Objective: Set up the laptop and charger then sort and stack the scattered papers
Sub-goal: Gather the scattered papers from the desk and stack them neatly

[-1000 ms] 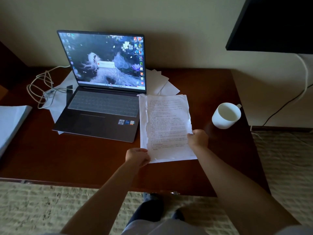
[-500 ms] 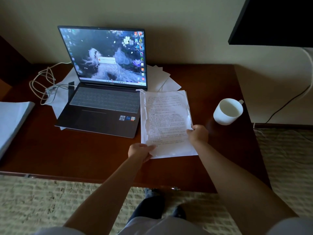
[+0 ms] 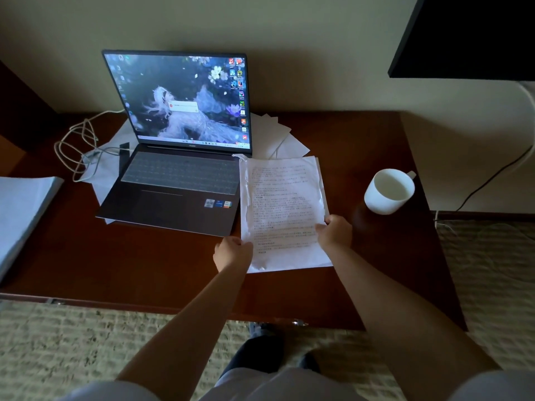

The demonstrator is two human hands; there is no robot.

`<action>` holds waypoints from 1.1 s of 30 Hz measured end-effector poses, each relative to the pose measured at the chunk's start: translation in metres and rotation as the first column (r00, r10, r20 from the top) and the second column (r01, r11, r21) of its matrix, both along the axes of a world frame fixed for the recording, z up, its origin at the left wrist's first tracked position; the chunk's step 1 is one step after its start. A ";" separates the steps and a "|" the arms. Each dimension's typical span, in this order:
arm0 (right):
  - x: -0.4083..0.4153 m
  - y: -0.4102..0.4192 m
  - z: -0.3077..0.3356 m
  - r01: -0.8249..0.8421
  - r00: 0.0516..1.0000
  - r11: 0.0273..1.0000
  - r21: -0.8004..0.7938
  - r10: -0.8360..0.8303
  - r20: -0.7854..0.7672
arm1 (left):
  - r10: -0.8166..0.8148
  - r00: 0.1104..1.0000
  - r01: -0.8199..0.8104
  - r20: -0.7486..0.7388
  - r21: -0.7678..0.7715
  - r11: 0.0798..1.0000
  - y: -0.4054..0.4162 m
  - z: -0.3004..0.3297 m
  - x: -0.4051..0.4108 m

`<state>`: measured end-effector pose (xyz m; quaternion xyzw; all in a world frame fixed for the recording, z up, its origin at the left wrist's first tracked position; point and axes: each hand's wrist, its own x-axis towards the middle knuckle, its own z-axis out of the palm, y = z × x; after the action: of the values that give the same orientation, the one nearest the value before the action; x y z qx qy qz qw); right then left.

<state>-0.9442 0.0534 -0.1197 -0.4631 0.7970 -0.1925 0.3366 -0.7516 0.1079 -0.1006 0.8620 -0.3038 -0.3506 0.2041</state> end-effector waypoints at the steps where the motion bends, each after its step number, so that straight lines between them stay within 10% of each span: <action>1: 0.000 0.000 -0.001 0.005 1.000 1.000 0.000 -0.005 -0.010 | -0.017 1.000 0.017 0.007 -0.004 1.000 -0.003 0.000 -0.002; 13: 0.004 0.001 -0.001 0.101 0.979 0.995 -0.011 -0.101 -0.179 | -0.012 0.881 0.021 -0.472 0.013 1.000 -0.033 0.012 -0.017; 20: -0.012 -0.002 0.002 0.069 0.990 0.997 -0.034 -0.072 -0.119 | -0.174 0.892 0.159 -0.418 -0.071 0.985 -0.026 0.021 -0.024; 26: -0.010 -0.002 0.043 0.087 0.886 0.996 -0.028 -0.065 0.459 | -0.147 0.888 0.074 -0.435 -0.182 0.981 -0.011 0.052 -0.006; 33: 0.024 -0.019 0.077 0.164 0.731 0.982 -0.097 -0.055 0.680 | 0.005 0.907 -0.166 -0.422 -0.345 0.924 -0.015 0.085 0.019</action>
<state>-0.9201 0.0346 -0.0424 -0.3382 0.6301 -0.4259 0.5543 -0.7324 0.0931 -0.0157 0.7263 -0.2759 -0.4510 0.4392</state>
